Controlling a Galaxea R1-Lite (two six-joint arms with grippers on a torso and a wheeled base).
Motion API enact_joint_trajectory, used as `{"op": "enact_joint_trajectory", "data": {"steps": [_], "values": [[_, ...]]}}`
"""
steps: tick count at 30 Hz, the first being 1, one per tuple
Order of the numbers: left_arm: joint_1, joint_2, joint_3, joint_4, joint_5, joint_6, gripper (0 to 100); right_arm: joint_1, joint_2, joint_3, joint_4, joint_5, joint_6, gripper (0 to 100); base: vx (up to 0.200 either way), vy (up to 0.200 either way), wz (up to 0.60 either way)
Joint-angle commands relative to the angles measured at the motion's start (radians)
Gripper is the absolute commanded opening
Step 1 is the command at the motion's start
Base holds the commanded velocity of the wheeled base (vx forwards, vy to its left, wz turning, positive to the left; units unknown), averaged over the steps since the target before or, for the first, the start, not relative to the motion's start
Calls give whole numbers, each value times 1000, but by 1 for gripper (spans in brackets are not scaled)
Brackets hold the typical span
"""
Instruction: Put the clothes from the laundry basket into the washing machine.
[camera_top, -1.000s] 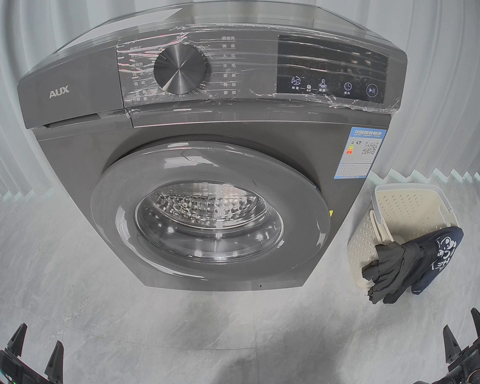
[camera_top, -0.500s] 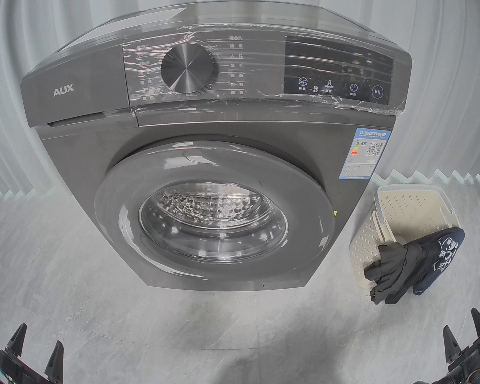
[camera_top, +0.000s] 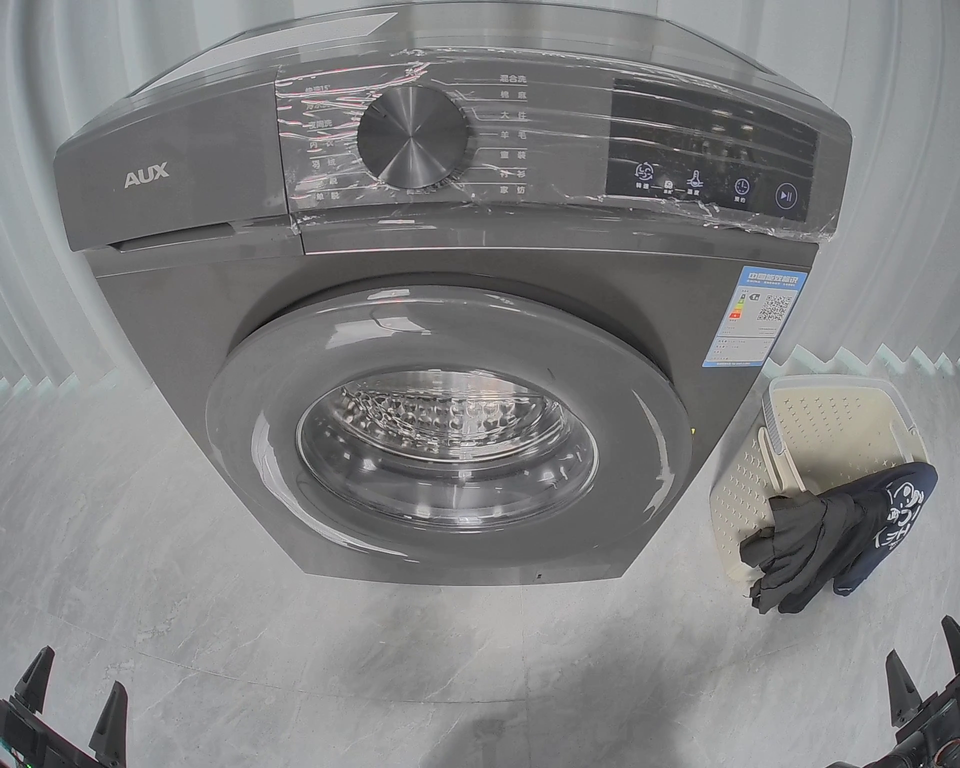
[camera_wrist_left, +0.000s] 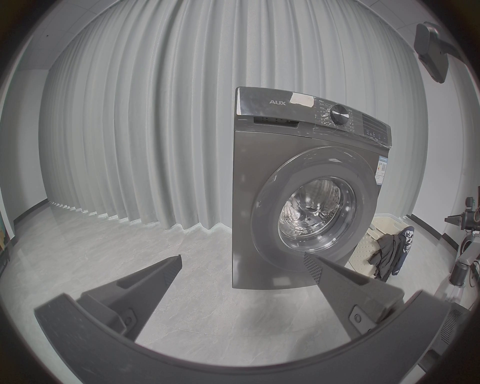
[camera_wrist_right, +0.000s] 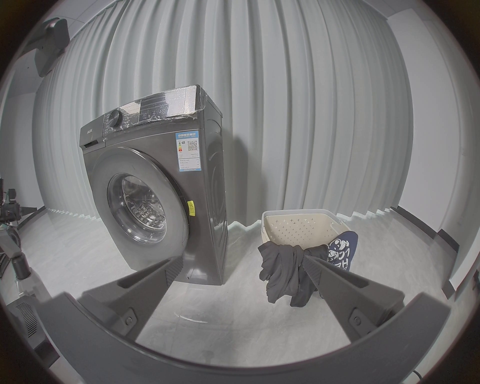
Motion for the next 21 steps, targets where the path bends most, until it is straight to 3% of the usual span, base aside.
{"op": "enact_joint_trajectory", "data": {"steps": [1,4,13,21], "values": [[1,-12,15,0,0,0,100,0,-5,7,0,0,0,100,0,0,0],[1,-12,15,0,-1,0,100,0,-7,7,0,0,0,100,0,0,0],[1,-12,15,0,0,0,100,2,-7,7,0,0,0,100,0,200,0],[1,-12,15,0,0,0,100,2,-5,7,0,1,0,100,0,0,0]]}}
